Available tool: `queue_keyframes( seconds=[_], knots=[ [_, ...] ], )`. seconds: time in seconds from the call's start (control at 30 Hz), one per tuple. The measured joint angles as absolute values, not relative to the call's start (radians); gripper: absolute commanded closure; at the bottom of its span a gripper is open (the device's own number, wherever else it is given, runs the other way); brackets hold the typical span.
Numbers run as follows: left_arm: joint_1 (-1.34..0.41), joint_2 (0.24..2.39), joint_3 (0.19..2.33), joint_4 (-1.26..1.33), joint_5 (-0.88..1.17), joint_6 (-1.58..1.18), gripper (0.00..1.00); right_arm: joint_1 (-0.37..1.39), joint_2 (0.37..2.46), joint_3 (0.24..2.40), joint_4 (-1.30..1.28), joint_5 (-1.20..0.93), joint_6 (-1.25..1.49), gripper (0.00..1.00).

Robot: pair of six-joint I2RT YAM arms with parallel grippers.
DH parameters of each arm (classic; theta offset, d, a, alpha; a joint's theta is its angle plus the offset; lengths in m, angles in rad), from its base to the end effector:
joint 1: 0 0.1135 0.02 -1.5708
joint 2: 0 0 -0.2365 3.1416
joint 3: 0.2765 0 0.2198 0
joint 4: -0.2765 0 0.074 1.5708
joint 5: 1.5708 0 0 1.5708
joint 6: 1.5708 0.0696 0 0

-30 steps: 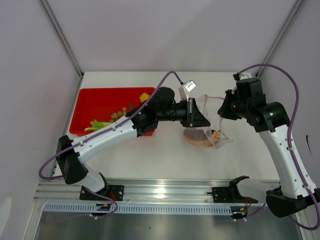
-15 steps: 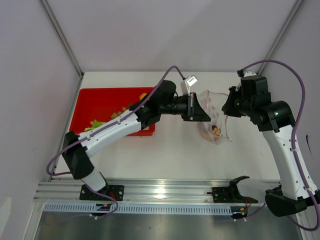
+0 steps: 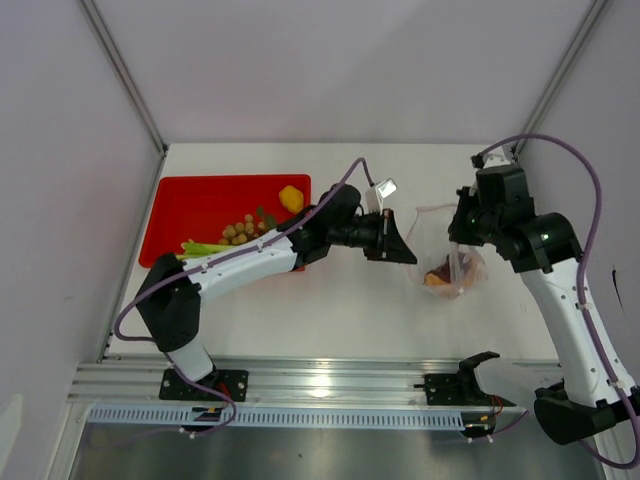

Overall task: Place the food in the zip-top bag and seal the zipper
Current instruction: Adjust the zipper food storage bag at the center of the board.

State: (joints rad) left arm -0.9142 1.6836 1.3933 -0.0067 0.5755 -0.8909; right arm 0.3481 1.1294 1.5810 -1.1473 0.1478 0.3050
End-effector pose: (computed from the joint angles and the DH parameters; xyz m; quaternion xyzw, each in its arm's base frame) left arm 0.2099 -0.3344 0.3067 0.1777 0.7689 -0.5890 0.1743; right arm 0.1846 0.0561 0.3820 0.0118 0.9038 0.0722 0.4217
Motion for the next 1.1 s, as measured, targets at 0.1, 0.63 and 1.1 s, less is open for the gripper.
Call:
queue_keyframes(
  seconds=[0.1, 0.63, 1.1],
  knots=[
    [-0.914, 1.681, 1.270, 0.025, 0.569, -0.891, 0.98, 0.375, 1.100, 1.411, -1.105, 0.123, 0.331, 1.00],
    [-0.905, 1.508, 1.024, -0.035, 0.418, -0.791, 0.10, 0.517, 1.102, 1.218, -0.989, 0.089, 0.426, 1.00],
    [-0.588, 1.048, 1.019, -0.520, -0.105, -0.682, 0.01, 0.538, 1.127, 1.218, -0.934, 0.062, 0.433, 1.00]
  ],
)
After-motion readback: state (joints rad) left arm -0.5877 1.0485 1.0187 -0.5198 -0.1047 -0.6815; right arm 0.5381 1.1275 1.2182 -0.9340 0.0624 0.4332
